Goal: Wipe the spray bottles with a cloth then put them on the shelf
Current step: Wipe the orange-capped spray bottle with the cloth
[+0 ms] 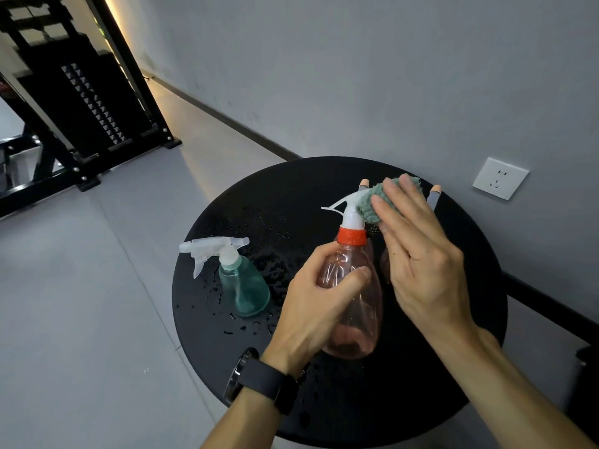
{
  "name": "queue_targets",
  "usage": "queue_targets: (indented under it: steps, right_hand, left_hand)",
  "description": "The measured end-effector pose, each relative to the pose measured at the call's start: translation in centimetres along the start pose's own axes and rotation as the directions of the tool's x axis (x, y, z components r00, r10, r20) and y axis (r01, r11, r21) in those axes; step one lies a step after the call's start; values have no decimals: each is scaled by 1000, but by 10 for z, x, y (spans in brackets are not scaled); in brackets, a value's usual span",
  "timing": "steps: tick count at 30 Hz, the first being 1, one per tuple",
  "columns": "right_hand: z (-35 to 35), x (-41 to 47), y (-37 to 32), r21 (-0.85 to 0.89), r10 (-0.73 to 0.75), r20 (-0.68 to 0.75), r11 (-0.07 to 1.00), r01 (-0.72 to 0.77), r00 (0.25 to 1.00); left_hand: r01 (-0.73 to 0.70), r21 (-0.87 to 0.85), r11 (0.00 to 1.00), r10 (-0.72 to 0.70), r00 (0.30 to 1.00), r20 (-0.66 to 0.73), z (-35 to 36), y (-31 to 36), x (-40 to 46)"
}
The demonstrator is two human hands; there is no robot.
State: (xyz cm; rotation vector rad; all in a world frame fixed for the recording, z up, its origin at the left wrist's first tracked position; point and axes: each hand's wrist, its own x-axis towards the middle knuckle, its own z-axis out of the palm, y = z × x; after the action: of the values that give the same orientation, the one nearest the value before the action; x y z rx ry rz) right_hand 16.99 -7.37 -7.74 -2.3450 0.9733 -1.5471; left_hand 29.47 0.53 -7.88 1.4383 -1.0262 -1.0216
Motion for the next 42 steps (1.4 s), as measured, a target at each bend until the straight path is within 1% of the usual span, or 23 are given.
queue_targets:
  steps: [2,6,9,12,14,16,19,21,23,28,31,33,35,39,42]
  right_hand:
    - [2,-2,-2,3,8,2,1000,-8,1000]
    - [8,-9,-8,20,-3,77,1000,1,997]
    - [11,-11,-8,21,6,109,1000,-8,994]
    - [11,-11,-8,-5,20,59,1000,-19,998]
    - [9,-9,-9,1,15,-4,1000,-15,1000]
    - [7,-5,-11,13,-6,-28,1000,7,1000]
    - [8,-1,-14,-3,-32,-14,999,32,999]
    - [10,-1,-15,0,-19,13,1000,19,1000]
    - [11,-3,-13,-2,-2,33,1000,2,999]
    - [13,-14,-9,11,13,110,1000,-15,994]
    - [13,-18,-7,10,24,139,1000,-26,990]
    - [12,-18,-5,-17,45,119,999,-43,992]
    - [10,-15,-5,-28,66,67,998,-64,996]
    - [4,-7,-9,29,99,-63,995,-97,993]
    - [1,-4,-13,88,141,-79,987,-133,987]
  left_hand:
    - [3,-55,998,-4,1000,-30,-1,0,2]
    - [-1,-149,989,-9,998,-67,-5,3,4]
    - [5,-177,984,-21,996,-89,-8,5,5]
    - [22,-196,980,-49,990,-133,-12,4,8]
    - [16,-158,987,-38,989,-142,-13,3,9]
    - [-3,-77,997,-6,994,-111,-12,2,6]
    - [-8,18,1000,8,999,-46,-5,0,1]
    - [-17,48,999,17,1000,-17,-2,0,0]
    - [-26,20,999,27,999,-26,-1,1,0]
    - [-39,-110,993,26,993,-114,-7,6,4]
    - [-31,-113,993,14,989,-150,-13,5,6]
    - [-17,-106,994,-2,984,-179,-13,7,6]
    - [-11,-79,997,-6,978,-208,-12,7,6]
    - [-21,15,1000,24,974,-226,-13,3,8]
    - [-35,115,993,60,973,-222,-16,2,8]
